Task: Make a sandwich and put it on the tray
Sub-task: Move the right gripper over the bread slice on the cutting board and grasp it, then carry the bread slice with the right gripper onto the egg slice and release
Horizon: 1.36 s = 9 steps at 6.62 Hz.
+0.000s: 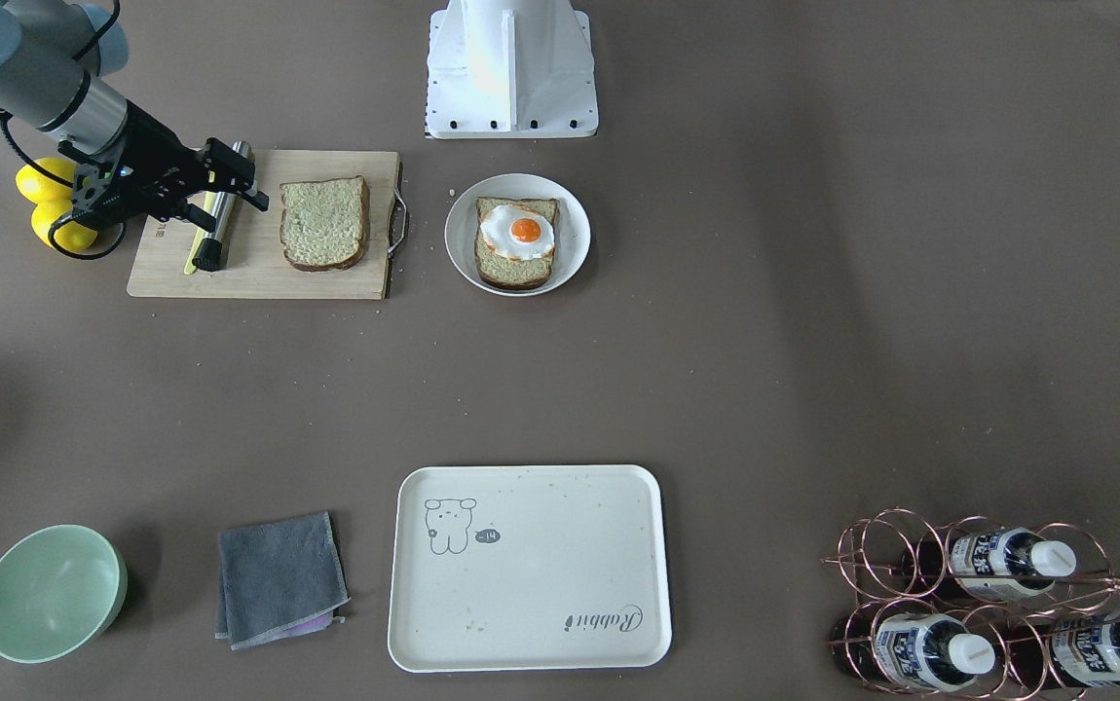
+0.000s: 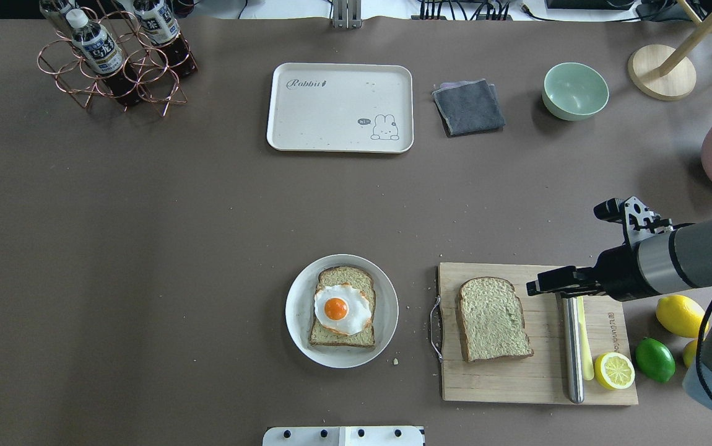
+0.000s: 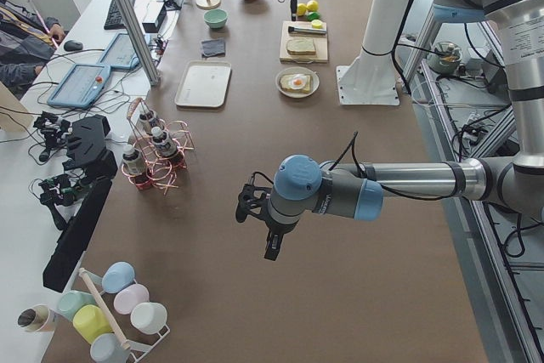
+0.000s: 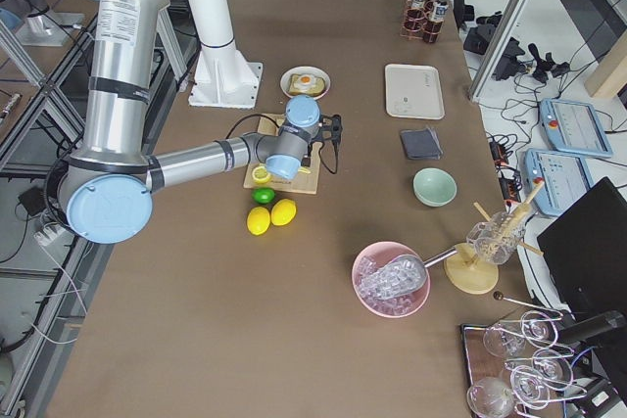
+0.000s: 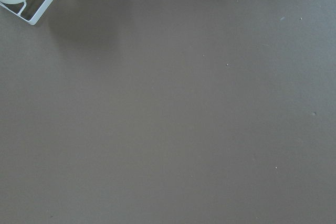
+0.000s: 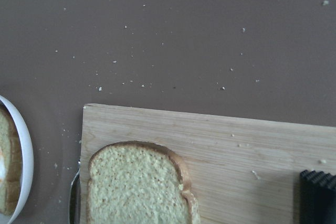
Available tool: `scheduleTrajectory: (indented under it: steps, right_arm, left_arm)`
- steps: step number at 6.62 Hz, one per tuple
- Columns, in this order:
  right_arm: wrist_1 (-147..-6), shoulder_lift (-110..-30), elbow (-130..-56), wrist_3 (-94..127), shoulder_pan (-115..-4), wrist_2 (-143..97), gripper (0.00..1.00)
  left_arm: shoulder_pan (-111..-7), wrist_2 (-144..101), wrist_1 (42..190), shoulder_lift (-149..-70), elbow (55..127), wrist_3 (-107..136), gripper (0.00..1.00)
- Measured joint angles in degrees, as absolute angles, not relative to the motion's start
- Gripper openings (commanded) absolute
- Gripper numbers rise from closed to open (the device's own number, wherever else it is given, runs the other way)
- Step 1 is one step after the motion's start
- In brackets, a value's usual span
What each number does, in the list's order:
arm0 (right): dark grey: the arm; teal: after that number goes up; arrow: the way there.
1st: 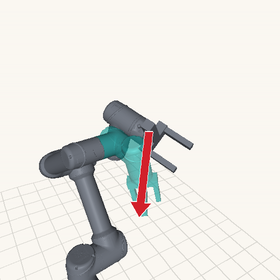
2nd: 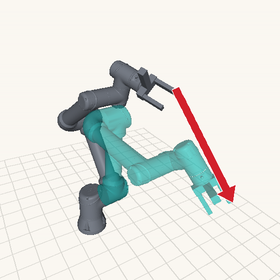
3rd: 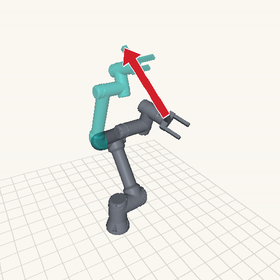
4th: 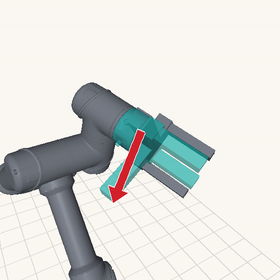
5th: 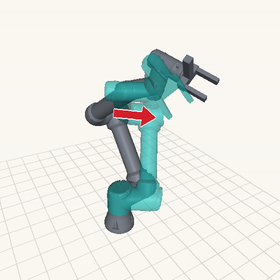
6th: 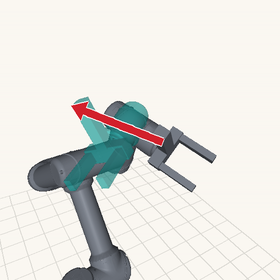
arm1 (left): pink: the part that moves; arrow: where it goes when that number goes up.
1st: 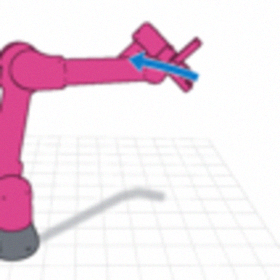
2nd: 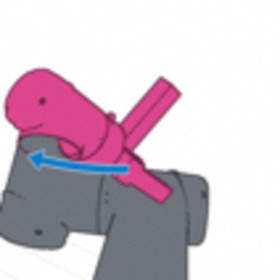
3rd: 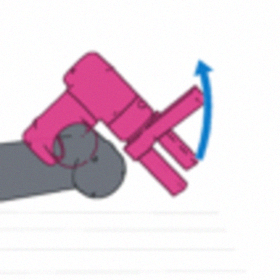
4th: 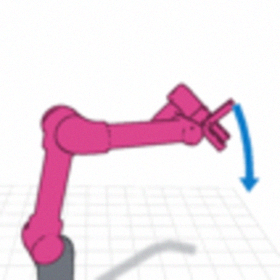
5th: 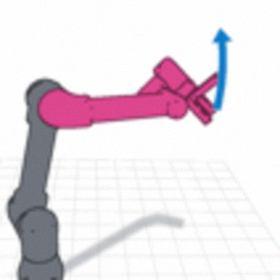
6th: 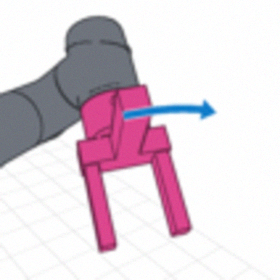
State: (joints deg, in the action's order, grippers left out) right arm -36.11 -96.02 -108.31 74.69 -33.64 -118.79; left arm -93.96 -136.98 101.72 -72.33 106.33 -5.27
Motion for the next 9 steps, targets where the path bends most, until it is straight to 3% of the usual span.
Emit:
scheduleTrajectory:
  steps: [3, 4, 5, 9]
  right_arm:
    - [-36.1, -95.4, -107.6, 75.2, -26.5, -109.6, 0.75]
    - [-36.1, -95.0, -106.9, 75.2, -25.8, -109.2, 0.42]
    - [-36.2, -94.5, -106.5, 75.2, -25.5, -109.2, 0.00]
    - [-36.4, -94.3, -106.9, 75.2, -26.4, -110.4, 0.00]
  left_arm:
    - [-94.0, -136.9, 101.7, -72.8, 106.0, -5.3, 0.98]
    - [-94.0, -136.9, 101.7, -72.9, 105.9, -5.3, 0.98]
    - [-94.0, -136.9, 101.7, -73.1, 105.9, -5.3, 0.98]
    - [-94.0, -137.0, 101.8, -73.2, 106.0, -5.3, 0.98]
